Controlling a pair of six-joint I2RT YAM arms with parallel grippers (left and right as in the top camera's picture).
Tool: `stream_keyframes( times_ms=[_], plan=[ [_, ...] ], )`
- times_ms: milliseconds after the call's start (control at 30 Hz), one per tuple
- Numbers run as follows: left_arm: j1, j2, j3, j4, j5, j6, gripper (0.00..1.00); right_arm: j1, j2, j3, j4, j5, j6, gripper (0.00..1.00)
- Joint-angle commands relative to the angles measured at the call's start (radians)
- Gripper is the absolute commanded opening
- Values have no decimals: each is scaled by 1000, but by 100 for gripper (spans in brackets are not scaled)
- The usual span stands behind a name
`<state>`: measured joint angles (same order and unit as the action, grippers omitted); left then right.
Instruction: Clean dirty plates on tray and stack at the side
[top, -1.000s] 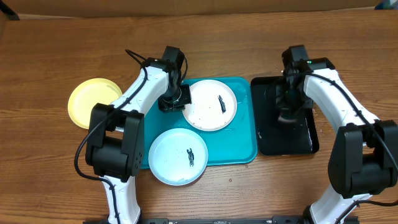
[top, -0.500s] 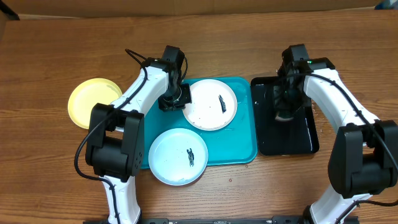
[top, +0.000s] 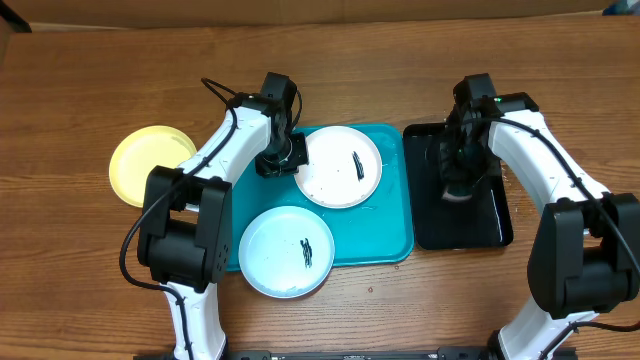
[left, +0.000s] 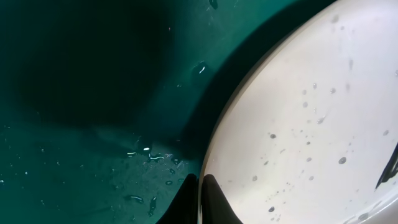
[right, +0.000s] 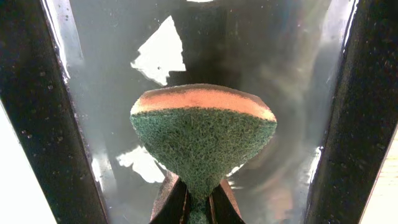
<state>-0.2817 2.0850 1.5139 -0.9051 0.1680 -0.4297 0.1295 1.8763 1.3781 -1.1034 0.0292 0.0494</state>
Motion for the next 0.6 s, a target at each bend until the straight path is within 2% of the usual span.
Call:
stream_keyframes(
  times_ms=[0,367,567],
  plan=[
    [-7,15,-8,9,-11,23,4,-6,-36,-3,-3,-10,7,4],
    [-8,15,-8,16,-10,34,4,-6,-36,0,-17,0,66,4],
    [-6,15,-8,27,-10,34,4,-7,-36,89,-98,-1,67,4]
  ],
)
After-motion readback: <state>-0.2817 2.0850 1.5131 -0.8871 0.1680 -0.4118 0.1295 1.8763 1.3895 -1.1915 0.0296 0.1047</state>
